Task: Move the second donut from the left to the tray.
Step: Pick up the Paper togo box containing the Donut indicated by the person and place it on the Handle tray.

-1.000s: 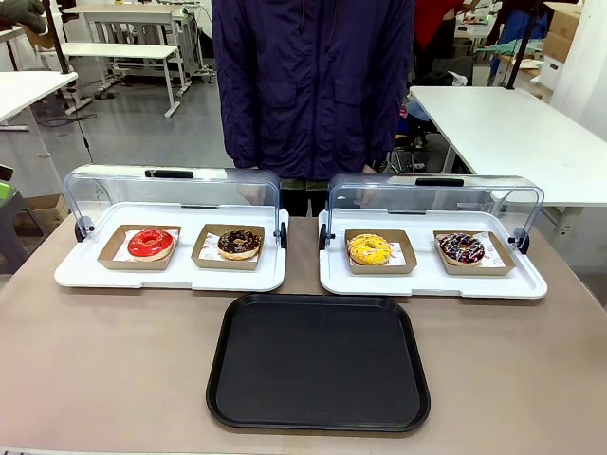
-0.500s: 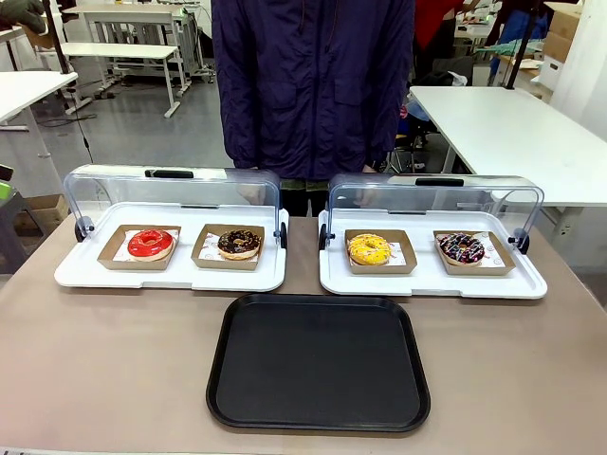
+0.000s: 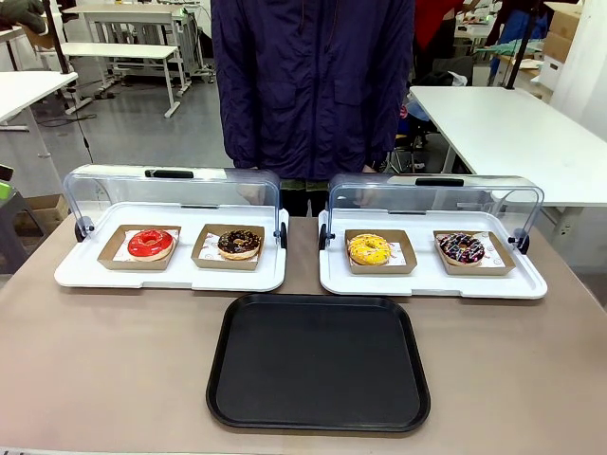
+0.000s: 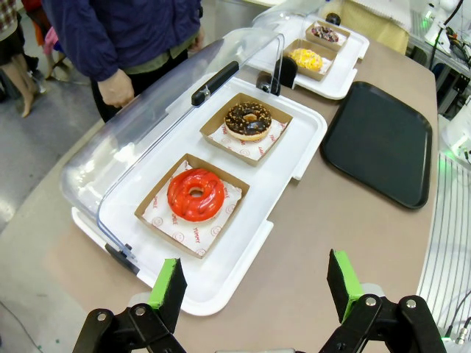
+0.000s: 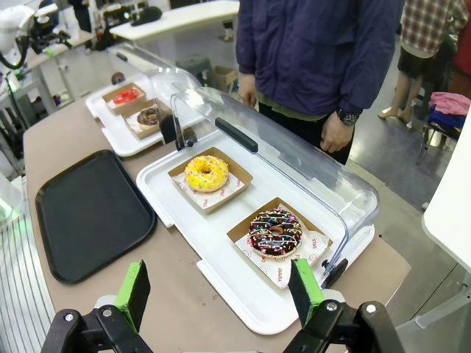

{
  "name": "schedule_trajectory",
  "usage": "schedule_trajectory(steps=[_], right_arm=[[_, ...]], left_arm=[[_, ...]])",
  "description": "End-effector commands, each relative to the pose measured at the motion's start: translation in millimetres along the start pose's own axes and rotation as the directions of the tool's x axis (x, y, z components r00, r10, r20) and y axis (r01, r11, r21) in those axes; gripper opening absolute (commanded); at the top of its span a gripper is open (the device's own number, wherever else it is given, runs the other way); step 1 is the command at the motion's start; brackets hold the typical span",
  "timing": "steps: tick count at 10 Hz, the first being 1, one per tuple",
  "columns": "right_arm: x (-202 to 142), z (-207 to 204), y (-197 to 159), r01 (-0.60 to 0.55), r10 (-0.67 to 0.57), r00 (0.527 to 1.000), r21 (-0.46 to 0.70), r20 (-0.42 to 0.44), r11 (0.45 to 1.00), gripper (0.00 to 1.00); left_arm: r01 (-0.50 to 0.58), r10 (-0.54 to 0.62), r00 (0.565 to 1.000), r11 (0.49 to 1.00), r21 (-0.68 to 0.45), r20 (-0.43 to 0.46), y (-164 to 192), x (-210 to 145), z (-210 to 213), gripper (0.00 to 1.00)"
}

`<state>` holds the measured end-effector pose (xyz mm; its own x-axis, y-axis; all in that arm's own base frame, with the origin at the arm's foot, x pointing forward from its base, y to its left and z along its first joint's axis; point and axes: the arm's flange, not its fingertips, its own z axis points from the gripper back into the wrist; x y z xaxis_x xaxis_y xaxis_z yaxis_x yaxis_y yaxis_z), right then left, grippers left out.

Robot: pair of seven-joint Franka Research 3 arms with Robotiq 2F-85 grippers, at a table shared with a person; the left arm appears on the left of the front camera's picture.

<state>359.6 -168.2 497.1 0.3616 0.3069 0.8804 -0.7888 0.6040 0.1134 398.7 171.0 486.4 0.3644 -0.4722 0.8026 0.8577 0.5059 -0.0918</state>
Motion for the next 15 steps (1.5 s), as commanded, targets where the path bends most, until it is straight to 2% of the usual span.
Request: schedule_trajectory(steps=[1, 15], right_arm=[[1.6, -1.8, -2.6, -0.025, 0.025, 0.999, -0.003, 0.033, 1.0, 1.0], [1.6, -1.8, -2.6, -0.025, 0.025, 0.999, -0.003, 0.033, 1.0, 1.0]], left_arm=[[0.005, -0.005, 1.0, 1.0, -0.008, 0.016, 0.4, -0.1, -0.3, 1.0], [0.005, -0.005, 1.0, 1.0, -0.008, 0.016, 0.4, -0.1, -0.3, 1.0]])
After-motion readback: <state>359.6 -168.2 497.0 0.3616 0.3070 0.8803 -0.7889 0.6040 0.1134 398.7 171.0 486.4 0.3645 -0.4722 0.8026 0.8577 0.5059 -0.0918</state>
